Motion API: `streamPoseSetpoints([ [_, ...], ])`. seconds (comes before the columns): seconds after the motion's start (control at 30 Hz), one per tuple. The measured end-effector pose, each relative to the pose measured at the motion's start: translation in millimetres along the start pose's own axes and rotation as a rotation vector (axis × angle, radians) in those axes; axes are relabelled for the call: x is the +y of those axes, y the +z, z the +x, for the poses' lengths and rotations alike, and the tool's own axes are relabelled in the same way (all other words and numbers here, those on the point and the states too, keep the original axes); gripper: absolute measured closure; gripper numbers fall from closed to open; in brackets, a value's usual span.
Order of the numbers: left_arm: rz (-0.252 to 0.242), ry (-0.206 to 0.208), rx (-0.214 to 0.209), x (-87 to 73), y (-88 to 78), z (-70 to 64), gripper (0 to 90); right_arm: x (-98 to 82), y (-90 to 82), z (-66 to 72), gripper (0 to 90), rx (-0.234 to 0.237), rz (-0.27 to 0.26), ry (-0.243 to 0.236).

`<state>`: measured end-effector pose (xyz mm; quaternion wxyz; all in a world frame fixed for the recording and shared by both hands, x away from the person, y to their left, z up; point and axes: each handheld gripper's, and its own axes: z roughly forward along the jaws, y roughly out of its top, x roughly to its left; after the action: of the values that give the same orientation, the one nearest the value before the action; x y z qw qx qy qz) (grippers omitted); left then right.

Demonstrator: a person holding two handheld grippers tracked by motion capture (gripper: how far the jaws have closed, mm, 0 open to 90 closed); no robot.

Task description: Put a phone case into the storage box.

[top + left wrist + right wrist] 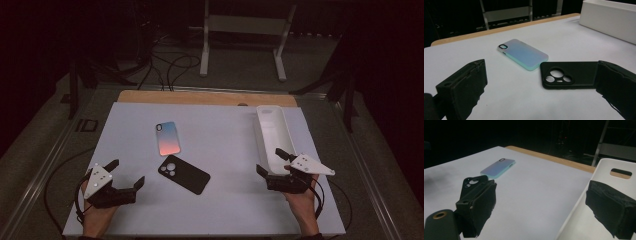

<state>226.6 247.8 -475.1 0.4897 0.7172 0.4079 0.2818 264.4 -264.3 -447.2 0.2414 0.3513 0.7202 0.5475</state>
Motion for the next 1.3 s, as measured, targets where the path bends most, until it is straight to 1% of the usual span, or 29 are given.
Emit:
streamPoseSetpoints([
  [0.27,0.001,-0.001,0.0,-0.3,0.4,-0.3,0.0,7.4,9.1,-0.4,9.5,0.021,-0.004,0.007],
  [0.67,0.006,0.001,-0.003,-0.7,1.2,-0.7,0.0,29.0,37.2,8.5,9.6,0.068,0.004,-0.018],
  [0.77,0.008,0.002,-0.004,-0.7,1.3,-0.8,0.0,33.0,41.7,10.2,9.6,0.071,0.006,-0.02],
  [1.0,0.011,0.003,-0.004,-1.0,1.9,-0.9,0.0,48.2,60.9,18.0,10.0,0.089,0.025,-0.031],
  [1.3,0.012,0.002,-0.005,-1.4,2.0,-0.3,0.0,66.4,90.8,28.5,10.1,0.132,0.048,-0.042],
])
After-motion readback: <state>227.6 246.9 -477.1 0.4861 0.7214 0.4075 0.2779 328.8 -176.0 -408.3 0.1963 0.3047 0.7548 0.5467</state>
